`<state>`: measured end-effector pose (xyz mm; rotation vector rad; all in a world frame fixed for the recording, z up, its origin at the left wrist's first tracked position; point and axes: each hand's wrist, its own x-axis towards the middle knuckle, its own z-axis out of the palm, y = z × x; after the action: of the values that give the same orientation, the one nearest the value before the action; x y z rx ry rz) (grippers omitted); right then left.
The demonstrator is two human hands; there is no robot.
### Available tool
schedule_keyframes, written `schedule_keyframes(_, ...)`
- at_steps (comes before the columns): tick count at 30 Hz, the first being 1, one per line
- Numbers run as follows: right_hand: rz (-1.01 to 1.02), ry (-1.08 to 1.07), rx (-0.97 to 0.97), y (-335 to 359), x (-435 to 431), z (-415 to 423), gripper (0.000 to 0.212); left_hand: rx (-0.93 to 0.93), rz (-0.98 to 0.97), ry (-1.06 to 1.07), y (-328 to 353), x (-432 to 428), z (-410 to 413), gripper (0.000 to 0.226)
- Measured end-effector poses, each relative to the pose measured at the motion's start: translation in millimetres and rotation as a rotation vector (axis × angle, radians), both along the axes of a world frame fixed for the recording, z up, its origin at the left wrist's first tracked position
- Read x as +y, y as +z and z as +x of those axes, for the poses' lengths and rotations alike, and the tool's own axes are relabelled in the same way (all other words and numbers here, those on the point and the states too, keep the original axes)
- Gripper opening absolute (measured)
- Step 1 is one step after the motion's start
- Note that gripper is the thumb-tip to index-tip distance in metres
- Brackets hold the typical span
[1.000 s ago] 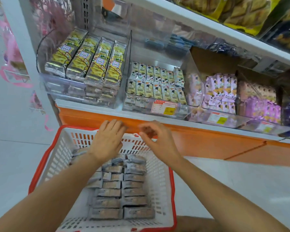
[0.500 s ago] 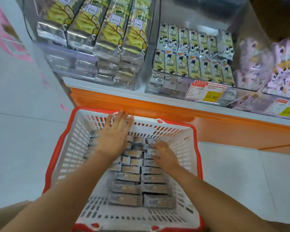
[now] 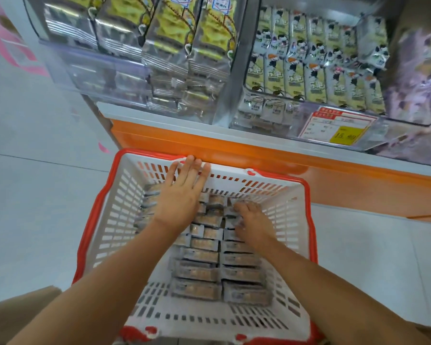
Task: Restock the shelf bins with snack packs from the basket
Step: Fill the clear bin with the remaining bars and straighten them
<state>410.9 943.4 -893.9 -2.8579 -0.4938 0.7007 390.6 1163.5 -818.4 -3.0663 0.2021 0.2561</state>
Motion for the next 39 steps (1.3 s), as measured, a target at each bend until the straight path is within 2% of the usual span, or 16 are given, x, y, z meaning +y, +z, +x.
schedule_keyframes(5,0.298,-0.035,-0.072,52,-15,-2,0.045,0.001,0.032,-0.017,18,-2,1,0.073)
schedule_keyframes(9,0.510,-0.103,-0.114,106,-27,-12,0.030,-0.276,-0.047,-0.118,34,-4,-5,0.077)
schedule_keyframes(14,0.712,-0.125,-0.269,184,-38,-29,0.030,-0.650,-0.222,-0.178,78,-19,-13,0.063)
schedule_keyframes(18,0.836,-0.143,-0.428,243,-50,-38,0.030,-0.802,-0.255,-0.168,108,-24,-7,0.055)
schedule_keyframes(21,0.881,-0.240,-0.517,276,-56,-32,0.033,-0.847,-0.224,-0.160,129,-23,2,0.056)
schedule_keyframes(25,0.857,-0.358,-0.699,305,-54,-1,0.027,-0.762,-0.094,-0.161,149,-22,14,0.069)
schedule_keyframes(28,0.740,-0.412,-0.773,319,-45,30,0.023,-0.718,-0.027,-0.143,150,-19,22,0.076)
schedule_keyframes(39,0.275,-0.514,-0.843,307,-3,145,0.025,-0.851,-0.141,-0.204,128,-11,43,0.085)
